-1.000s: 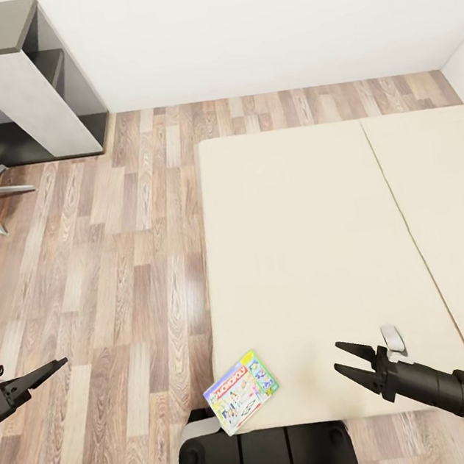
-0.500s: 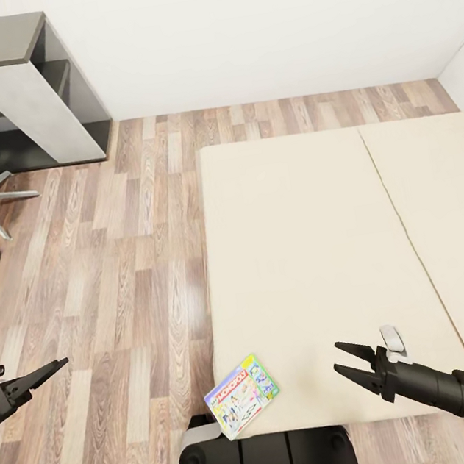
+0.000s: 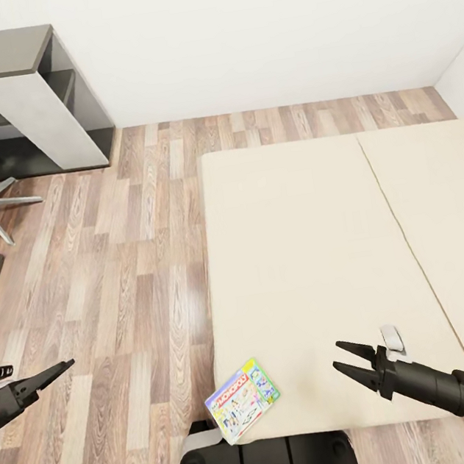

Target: Put all the toys in the child's room - the three board games (two on the bed and one on the table), the two jigsaw puzzles on the table, and the tennis ball on the table - inside the toy box on the table in the child's room.

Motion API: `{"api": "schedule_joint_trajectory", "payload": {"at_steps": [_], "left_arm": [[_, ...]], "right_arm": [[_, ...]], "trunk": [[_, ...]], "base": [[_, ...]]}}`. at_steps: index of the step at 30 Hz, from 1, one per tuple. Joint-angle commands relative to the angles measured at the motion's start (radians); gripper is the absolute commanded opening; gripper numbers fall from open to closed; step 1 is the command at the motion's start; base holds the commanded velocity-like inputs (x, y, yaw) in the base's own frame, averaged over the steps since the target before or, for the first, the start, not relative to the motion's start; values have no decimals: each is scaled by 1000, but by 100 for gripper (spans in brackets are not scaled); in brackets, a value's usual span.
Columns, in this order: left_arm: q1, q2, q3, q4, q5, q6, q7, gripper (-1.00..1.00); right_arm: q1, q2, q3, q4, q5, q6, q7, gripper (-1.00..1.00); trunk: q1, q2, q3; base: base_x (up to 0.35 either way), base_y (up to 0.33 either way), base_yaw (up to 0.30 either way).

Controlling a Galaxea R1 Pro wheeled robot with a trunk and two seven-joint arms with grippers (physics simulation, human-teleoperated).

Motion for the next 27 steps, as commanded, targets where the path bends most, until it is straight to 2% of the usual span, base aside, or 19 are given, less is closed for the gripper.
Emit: {"api": "schedule_joint_trajectory", "payload": {"at_steps": [1,7,8,11,15,19,27], "left_arm": [[0,0,-5,0,-1,11,-1,100],[0,-4,-45,0,-2,11,39,100],[0,-7,-54,0,-2,11,59,100],[0,-10,-65,-1,-1,11,92,100],[0,-12,-70,-1,-1,10,110,100],[0,-13,-71,-1,-1,10,115,100],[0,-13,-72,-2,-1,10,118,100]], "right_arm": [[0,0,-1,3,-6,9,-14,100],[0,-1,-5,20,-8,19,-187,100],[0,-1,-6,20,-9,24,-235,100],[0,-1,-7,15,-12,42,-311,100],[0,-1,-7,10,-15,71,-379,100],[0,-1,-8,7,-17,83,-419,100],[0,-1,-12,-10,-18,89,-448,100]], "trunk": [[1,-1,1],[1,-1,10],[1,-1,12],[1,-1,17],[1,-1,23],[1,-1,30],[1,-1,43]], "base": [[0,0,0],[0,0,0],[0,0,0],[0,0,0],[0,0,0],[0,0,0],[0,0,0]]}}
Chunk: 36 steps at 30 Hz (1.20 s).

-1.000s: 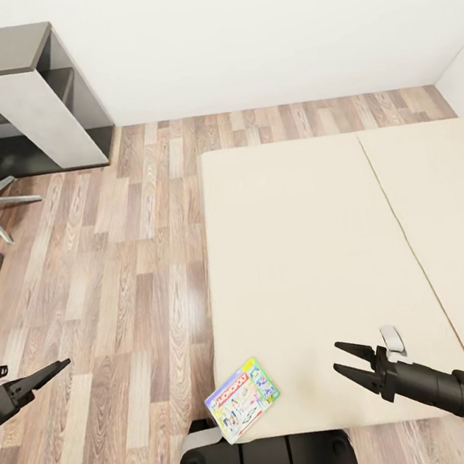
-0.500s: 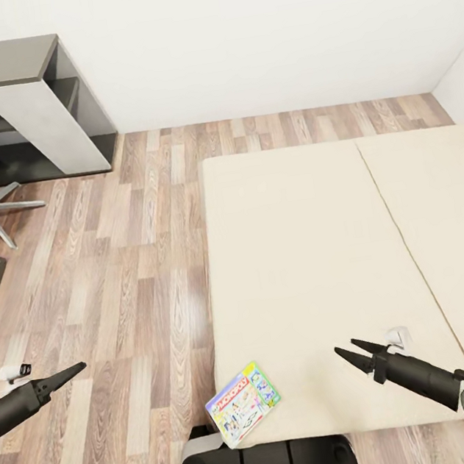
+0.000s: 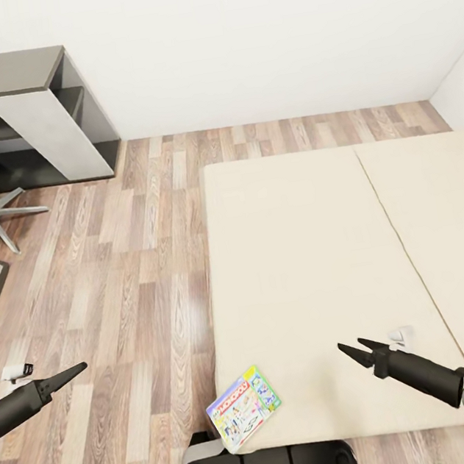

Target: Put all the toys in the child's room - the three board games (two on the bed and one on the table), the two jigsaw puzzles on the table, and the tennis ball on the table - inside the toy box on the table in the child's room.

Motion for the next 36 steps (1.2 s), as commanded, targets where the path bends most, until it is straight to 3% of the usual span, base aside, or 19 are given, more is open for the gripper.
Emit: {"api": "schedule_joint_trajectory", "payload": {"at_steps": [1,8,18,36], "left_arm": [[0,0,0,0,1,10,-3,100],[0,-1,0,-2,1,10,-2,100],[0,-3,-1,-1,1,10,-1,100],[0,-9,-1,-1,1,8,0,100]], "right_arm": [[0,0,-8,-2,-6,8,-2,100],[0,1,-43,3,-4,10,-18,100],[0,1,-46,3,-5,10,-69,100],[0,2,-45,4,1,10,-79,100]], "trunk": [[1,-1,1],[1,-1,12],[1,-1,28],[1,-1,58]], "base": [[0,0,0],[0,0,0],[0,0,0],[0,0,0]]}}
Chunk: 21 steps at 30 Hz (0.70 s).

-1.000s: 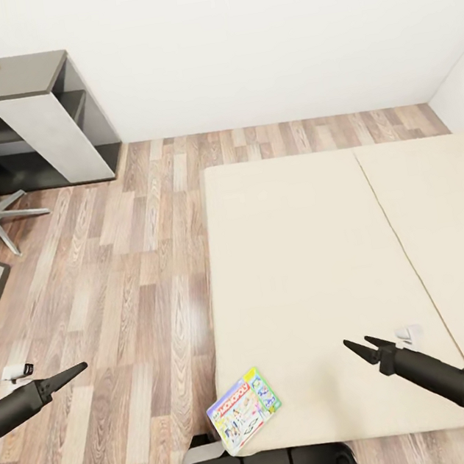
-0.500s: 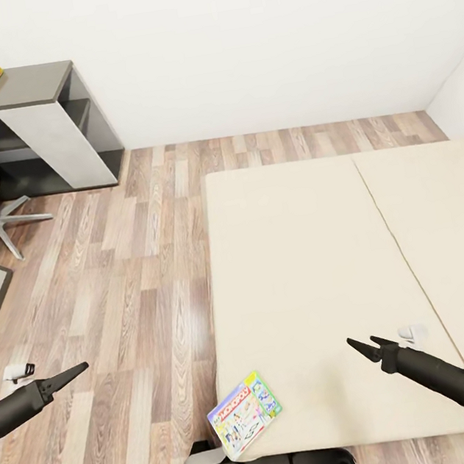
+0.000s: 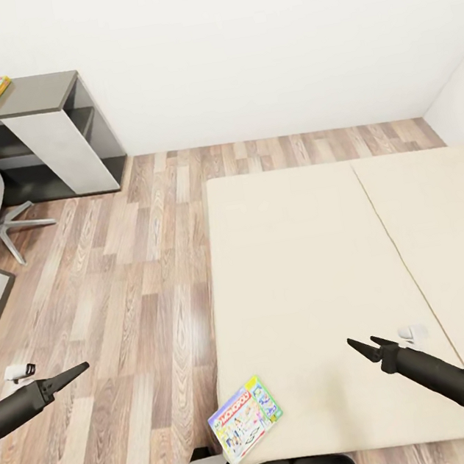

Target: Put all the toys in the child's room - the three board games (two on the bed and one on the table), the two jigsaw puzzles on the table, and the tennis ball on the table - inside the toy box on the table in the child's room.

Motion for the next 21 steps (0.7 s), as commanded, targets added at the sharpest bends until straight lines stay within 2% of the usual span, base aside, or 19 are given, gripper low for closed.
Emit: {"api": "schedule_joint_trajectory", "payload": {"at_steps": [1,7,21], "left_arm": [[0,0,0,0,1,8,-3,100],[0,0,0,0,2,-25,-5,100],[0,0,0,0,2,-34,-6,100]], "right_arm": [[0,0,-1,0,-6,8,1,100],[0,0,-1,0,-4,7,1,100],[0,0,0,1,-3,6,1,100]], "trunk": [[1,-1,0],[1,-1,10],[1,-1,33]], "base": [[0,0,0],[0,0,0],[0,0,0]]}}
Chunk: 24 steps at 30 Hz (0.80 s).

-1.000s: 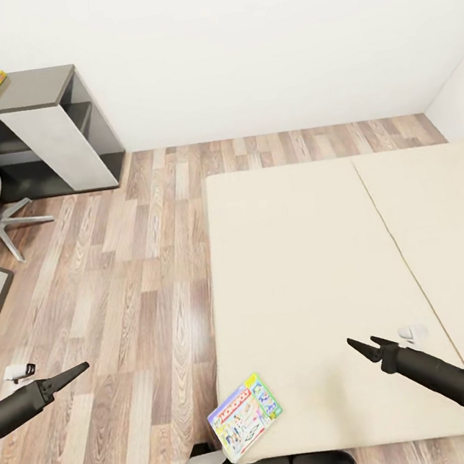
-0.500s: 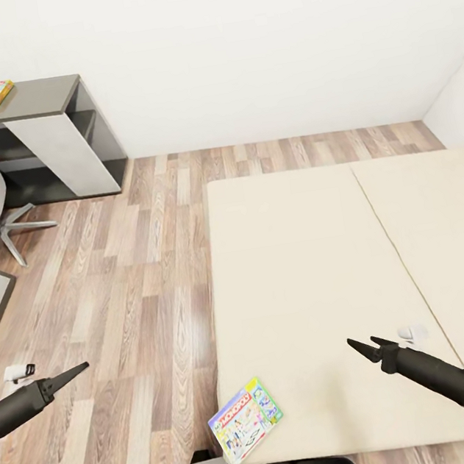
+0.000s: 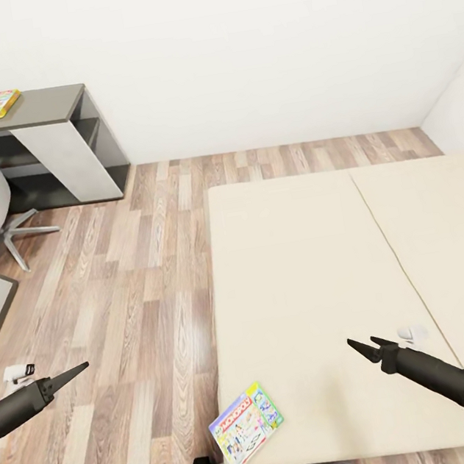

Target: Put all the toys in the child's room - the three board games (two on the bed and one on the table), the two jigsaw puzzles on the table, and the tennis ball on the table - inside the toy box on the table in the child's room.

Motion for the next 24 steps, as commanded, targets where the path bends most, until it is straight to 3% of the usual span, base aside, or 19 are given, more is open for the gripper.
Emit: {"api": "schedule_joint_trajectory", "payload": {"at_steps": [1,24], "left_arm": [[0,0,0,0,1,10,-3,100],[0,0,0,-1,1,9,-4,100]], "right_arm": [[0,0,-1,0,-6,8,1,100],[0,1,2,0,-6,6,1,100]], "trunk": [[1,-1,0],[1,-1,38]], "base": [[0,0,0],[0,0,0]]}}
